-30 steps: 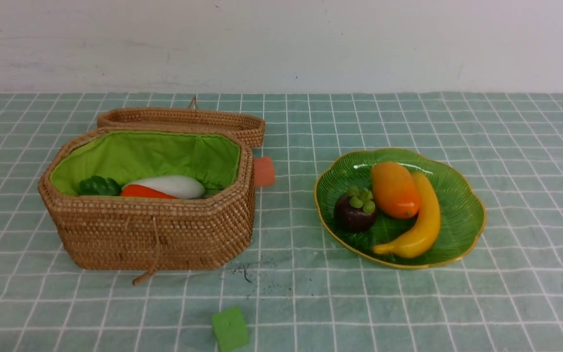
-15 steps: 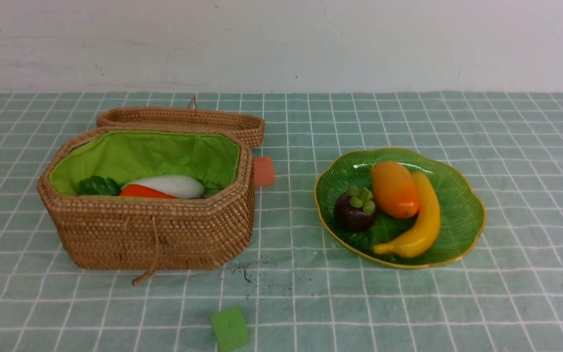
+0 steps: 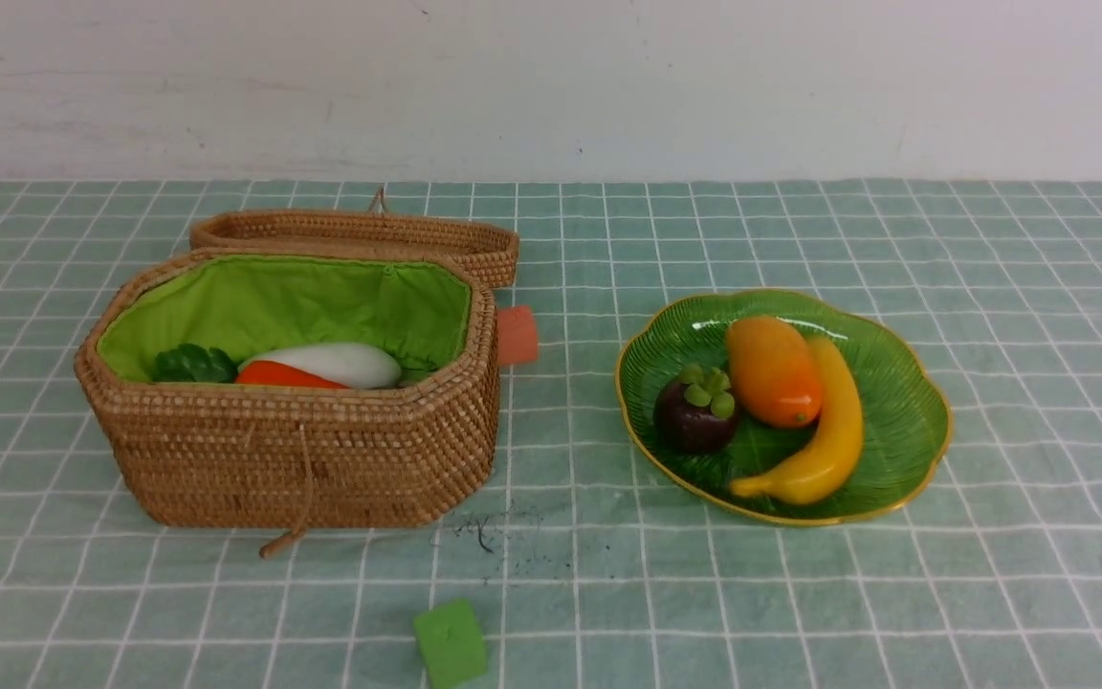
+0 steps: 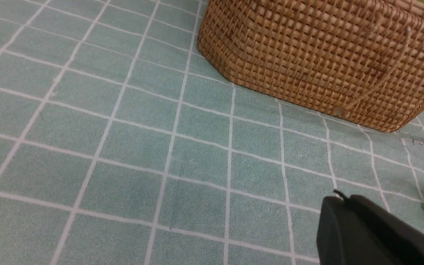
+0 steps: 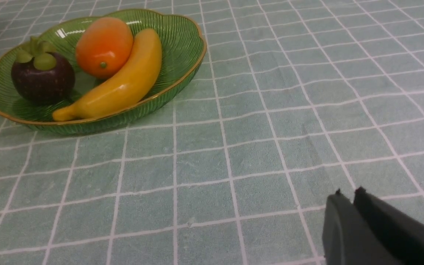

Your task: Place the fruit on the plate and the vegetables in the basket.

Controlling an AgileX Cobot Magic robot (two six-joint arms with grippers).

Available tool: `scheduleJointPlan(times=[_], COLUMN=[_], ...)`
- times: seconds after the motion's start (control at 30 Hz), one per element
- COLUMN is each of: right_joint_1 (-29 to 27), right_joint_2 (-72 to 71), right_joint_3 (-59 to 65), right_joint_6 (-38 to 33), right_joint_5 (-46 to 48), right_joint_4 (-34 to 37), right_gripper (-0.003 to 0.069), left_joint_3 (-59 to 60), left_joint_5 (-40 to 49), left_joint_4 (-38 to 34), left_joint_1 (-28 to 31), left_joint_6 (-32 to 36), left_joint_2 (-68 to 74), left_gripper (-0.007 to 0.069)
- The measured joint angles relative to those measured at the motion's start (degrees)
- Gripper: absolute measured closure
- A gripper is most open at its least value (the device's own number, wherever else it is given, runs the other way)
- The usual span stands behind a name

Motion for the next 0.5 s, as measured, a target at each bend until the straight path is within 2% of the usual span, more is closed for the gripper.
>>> scheduleJointPlan(times=[0.5], right_joint_1=[0.0], right_joint_2=[0.0], right_joint_3=[0.0], right_joint_6=[0.0], right_joint_5=[0.0], right_joint_4=[0.0], right_gripper=[0.0594], left_joint_3=[0.0], left_joint_5=[0.0], left_joint_4=[0.0], left_joint_1=[0.0], left_joint_6=[0.0], left_joint_2=[0.0], left_gripper=[0.0634])
